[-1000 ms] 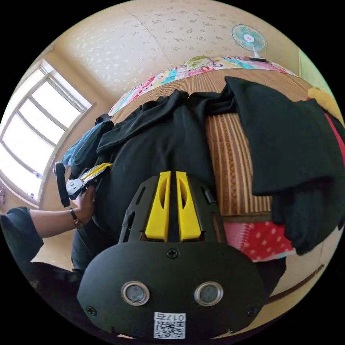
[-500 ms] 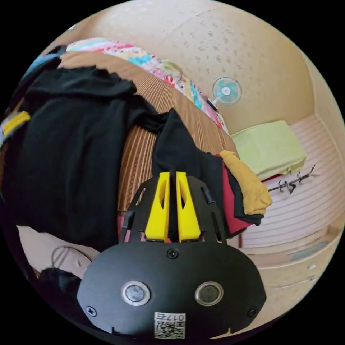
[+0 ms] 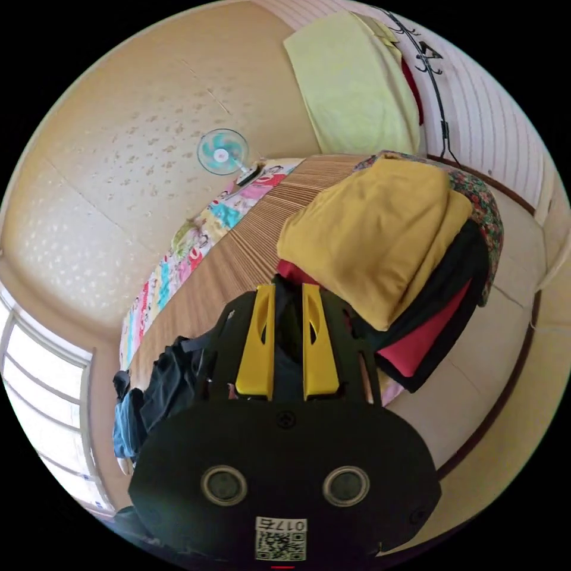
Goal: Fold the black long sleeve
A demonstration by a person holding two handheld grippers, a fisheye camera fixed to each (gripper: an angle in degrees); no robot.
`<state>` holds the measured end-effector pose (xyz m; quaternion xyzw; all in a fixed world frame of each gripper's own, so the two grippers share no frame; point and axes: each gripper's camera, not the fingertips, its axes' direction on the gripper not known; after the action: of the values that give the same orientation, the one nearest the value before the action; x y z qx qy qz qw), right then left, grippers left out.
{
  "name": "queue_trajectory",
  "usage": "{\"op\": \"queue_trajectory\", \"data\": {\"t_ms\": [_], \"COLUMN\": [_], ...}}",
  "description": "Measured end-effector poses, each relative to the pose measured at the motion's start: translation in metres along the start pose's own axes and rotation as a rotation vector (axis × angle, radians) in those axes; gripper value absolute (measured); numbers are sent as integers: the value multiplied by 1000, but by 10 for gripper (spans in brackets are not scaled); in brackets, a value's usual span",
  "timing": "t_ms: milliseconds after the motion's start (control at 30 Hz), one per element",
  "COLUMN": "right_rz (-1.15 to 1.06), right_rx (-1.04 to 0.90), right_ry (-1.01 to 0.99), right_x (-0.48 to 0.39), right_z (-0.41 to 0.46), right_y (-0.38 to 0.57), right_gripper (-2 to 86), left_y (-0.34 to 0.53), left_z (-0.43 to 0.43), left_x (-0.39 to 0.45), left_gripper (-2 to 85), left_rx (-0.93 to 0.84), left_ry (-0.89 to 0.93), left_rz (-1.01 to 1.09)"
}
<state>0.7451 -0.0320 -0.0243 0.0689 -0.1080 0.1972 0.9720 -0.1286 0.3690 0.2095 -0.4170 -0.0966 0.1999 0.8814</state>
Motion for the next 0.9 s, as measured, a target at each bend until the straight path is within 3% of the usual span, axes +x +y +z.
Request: {"op": "queue_trajectory", "data": {"t_ms": [167, 433, 600, 733, 800, 900], "right_rz": [27, 146, 343, 479, 492, 338], "right_rx": [124, -44, -80, -65, -64, 107], "right_ry": [-59, -336, -303, -254, -250, -412], "right_x": [28, 60, 69, 72, 64, 7], "right_z": [-20, 55, 92, 117, 121, 88], "right_y": [56, 78, 58, 42, 32, 15], "right_gripper": [114, 101, 107, 60, 46, 38], "left_y": [3, 7, 9, 10, 11, 11], "left_z": [4, 11, 14, 16, 16, 18], "left_x": [-8, -23, -30, -37, -39, -43], "left_gripper": [42, 41, 41, 41, 41, 41], "left_rx": [1, 3, 5, 6, 7, 9], "left_ry": [-15, -29, -37, -35, -33, -32], "left_rz": [7, 13, 15, 13, 12, 9]}}
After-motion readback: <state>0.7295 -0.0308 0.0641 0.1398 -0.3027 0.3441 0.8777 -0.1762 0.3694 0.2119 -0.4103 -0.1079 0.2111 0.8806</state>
